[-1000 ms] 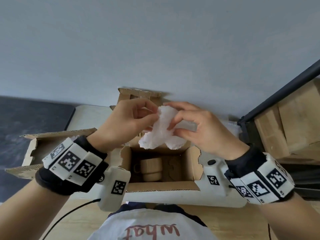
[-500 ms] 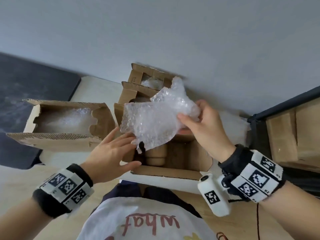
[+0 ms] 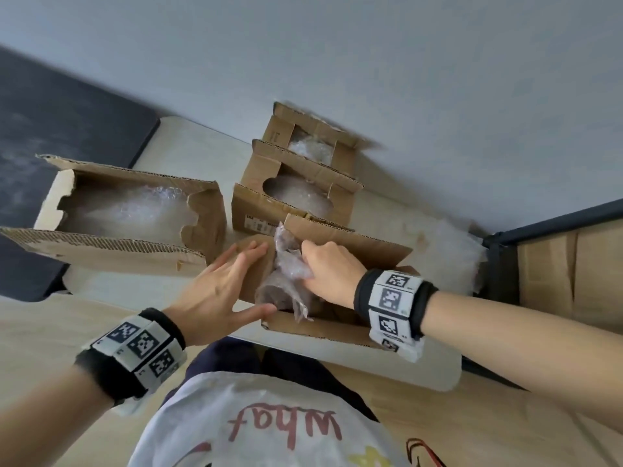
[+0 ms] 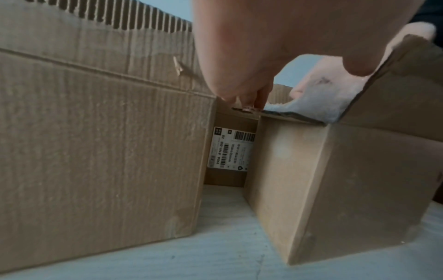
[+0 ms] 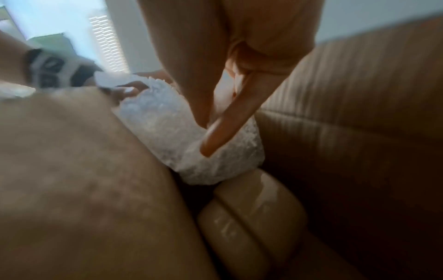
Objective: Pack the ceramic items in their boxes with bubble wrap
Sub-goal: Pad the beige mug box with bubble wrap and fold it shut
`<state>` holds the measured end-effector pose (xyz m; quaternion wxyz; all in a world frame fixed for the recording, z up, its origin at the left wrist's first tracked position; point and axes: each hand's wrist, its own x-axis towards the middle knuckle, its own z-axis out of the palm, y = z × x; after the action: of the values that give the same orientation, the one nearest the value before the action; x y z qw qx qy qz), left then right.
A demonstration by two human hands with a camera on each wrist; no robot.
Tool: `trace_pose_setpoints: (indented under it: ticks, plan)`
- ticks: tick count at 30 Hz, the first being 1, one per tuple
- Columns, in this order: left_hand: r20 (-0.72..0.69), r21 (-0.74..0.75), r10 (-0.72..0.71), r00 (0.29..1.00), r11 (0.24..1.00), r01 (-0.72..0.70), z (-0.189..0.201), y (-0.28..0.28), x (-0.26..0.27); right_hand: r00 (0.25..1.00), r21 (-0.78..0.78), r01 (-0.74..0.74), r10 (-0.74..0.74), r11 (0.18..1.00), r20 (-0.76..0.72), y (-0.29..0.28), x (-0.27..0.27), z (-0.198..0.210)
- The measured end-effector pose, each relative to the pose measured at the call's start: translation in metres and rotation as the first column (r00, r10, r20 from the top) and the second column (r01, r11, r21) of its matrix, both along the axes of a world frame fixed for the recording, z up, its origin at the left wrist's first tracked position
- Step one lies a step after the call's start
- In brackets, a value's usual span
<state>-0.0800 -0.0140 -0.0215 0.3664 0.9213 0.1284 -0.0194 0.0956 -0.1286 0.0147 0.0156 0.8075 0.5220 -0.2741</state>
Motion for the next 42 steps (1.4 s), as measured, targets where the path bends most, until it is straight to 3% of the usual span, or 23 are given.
trace_pose_setpoints:
  ticks: [3,6,10,13,16,22,25,28,34,42]
  plan:
    - [0.019,0.022,-0.072,0.997,0.997,0.072,-0.004,0.004,0.001,0.981,-0.043,0.152,-0.156,0.987,-0.114,0.005,0.005,-0.009]
    - [-0.022,0.064,-0.131,0.991,0.989,0.133,-0.011,0.006,0.001,0.957,-0.129,0.103,-0.133,0.986,-0.257,0.000,0.012,-0.011]
    - [-0.055,0.105,-0.145,0.988,0.983,0.150,-0.018,0.002,-0.001,0.945,-0.140,-0.192,0.144,0.971,-0.294,0.004,0.013,-0.017]
    - [-0.083,0.171,-0.170,0.982,0.968,0.182,-0.020,0.003,-0.003,0.863,-0.281,-0.501,0.499,0.819,-0.083,0.011,0.008,-0.031]
    - [-0.105,0.208,-0.196,0.975,0.954,0.214,-0.022,0.002,-0.003,0.780,-0.388,-0.563,0.624,0.730,0.041,0.015,0.004,-0.043]
    - [-0.143,0.228,-0.207,0.968,0.944,0.236,-0.023,0.003,0.000,0.898,-0.394,-0.424,0.435,0.815,-0.068,0.015,0.019,-0.039]
    - [-0.157,0.239,-0.213,0.964,0.939,0.246,-0.023,0.002,0.001,0.932,-0.470,-0.355,0.345,0.808,-0.110,-0.004,0.025,-0.041]
    - [-0.177,0.264,-0.214,0.961,0.930,0.256,-0.023,0.002,0.002,0.955,-0.442,-0.292,0.282,0.848,-0.092,-0.015,0.024,-0.050]
    - [-0.207,0.272,-0.220,0.953,0.923,0.272,-0.023,0.003,0.004,0.979,-0.334,-0.204,0.181,0.920,-0.098,-0.014,0.024,-0.058]
    - [-0.221,0.263,-0.222,0.950,0.924,0.278,-0.021,0.002,0.003,0.944,-0.386,-0.301,0.217,0.872,-0.247,-0.021,0.032,-0.046]
